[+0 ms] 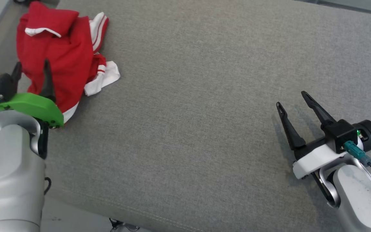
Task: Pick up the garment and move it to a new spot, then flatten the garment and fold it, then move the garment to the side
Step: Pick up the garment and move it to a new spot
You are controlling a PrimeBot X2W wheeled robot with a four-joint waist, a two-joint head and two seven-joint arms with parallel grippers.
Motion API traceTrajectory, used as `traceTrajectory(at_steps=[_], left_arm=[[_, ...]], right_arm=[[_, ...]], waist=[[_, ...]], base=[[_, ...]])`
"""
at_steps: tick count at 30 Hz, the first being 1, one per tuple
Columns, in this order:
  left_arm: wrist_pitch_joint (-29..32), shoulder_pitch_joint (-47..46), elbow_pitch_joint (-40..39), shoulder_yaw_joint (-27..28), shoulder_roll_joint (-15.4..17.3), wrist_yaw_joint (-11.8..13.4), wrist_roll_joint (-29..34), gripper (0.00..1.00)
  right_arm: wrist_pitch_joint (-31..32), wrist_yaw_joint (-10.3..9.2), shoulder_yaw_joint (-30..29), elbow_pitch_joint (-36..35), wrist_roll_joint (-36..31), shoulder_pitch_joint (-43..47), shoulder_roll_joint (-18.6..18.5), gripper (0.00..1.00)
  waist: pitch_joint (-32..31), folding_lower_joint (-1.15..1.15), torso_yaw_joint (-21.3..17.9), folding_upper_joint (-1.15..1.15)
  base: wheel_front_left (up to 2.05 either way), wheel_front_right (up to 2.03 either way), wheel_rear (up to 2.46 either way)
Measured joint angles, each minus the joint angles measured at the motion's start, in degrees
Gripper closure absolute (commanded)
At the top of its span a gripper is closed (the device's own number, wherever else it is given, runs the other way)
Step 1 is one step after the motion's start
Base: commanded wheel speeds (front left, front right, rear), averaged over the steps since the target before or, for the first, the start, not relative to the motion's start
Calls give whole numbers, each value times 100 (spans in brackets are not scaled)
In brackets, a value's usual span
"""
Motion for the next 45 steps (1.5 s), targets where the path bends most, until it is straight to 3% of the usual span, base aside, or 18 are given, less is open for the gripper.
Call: traceTrajectory(at_steps=[3,4,12,13,14,15,21,28,33,37,45], left_arm=[[68,-315,374,20,141,11,-2,0],[229,-559,736,24,233,149,5,0],[1011,-1110,1755,175,402,567,-115,0],[1047,-1140,1835,196,404,570,-157,7],[1101,-1157,1896,199,413,580,-171,91],[1121,-1174,1954,214,432,619,-190,100],[1156,-1245,2108,207,557,727,-234,100],[566,-1653,1929,-186,813,759,123,100],[296,-1975,1693,-434,894,610,277,100],[124,-2167,1435,-576,743,364,315,100],[-1,-1846,780,-883,-25,93,186,100]], right_arm=[[1,0,-12,-2,9,-54,-40,0],[1,0,-21,-12,25,-85,-44,0],[1,0,20,-18,91,-287,-75,0],[1,0,31,-19,96,-310,-76,0],[1,0,34,-22,96,-323,-74,0],[1,0,34,-30,99,-333,-63,0],[1,0,-25,-38,99,-349,24,0],[1,0,-60,105,162,-160,348,0],[1,0,-107,193,226,18,570,0],[1,0,-175,222,233,163,708,0],[1,0,-214,245,250,305,866,0]], waist=[[138,0,-129,0],[261,0,-266,0],[651,0,-687,0],[697,0,-741,0],[740,0,-793,0],[778,0,-846,0],[862,0,-1061,0],[495,0,-1051,0],[128,0,-1002,0],[-167,0,-988,0],[-598,0,-1201,0]], base=[[0,0,0],[0,0,0],[0,0,0],[0,0,0],[0,0,0],[0,0,0],[0,0,0],[0,0,0],[0,0,0],[0,0,0],[0,0,0]])
